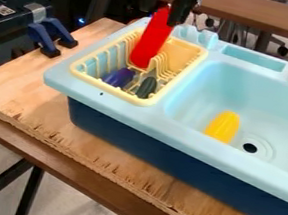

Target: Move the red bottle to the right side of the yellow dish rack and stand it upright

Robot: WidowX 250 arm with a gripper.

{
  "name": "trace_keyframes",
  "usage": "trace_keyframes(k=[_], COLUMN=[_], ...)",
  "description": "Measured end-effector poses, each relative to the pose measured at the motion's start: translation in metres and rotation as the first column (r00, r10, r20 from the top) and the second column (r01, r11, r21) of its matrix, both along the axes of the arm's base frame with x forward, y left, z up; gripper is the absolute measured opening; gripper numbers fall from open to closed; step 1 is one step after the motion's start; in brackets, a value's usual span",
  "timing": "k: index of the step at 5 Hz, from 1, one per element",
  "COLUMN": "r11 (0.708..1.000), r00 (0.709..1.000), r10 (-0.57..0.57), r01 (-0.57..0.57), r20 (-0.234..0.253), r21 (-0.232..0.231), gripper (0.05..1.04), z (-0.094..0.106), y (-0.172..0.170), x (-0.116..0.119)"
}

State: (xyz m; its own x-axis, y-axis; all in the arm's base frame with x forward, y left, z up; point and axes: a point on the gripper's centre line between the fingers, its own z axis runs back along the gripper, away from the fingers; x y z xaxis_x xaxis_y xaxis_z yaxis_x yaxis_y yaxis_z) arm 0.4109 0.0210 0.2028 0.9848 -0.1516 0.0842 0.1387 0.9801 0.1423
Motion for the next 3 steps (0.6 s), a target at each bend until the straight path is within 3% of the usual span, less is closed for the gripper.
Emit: trace_keyframes(k=[1,2,3], r11=[1.0,1.0,1.0], r00=[1.0,1.0,1.0], r10=[0.0,0.003,0.005], r01=[0.0,-0.003,-0.005], r20=[-0.004,-0.009,-0.003], r21=[-0.003,-0.004,-0.002], gripper=[0.976,0.706,0.654], z=[-0.0045,-0.0086,-0.0071], y=[-0.0011,-0.0005,-0.0053], x=[0.0082,0.0137,0.0156])
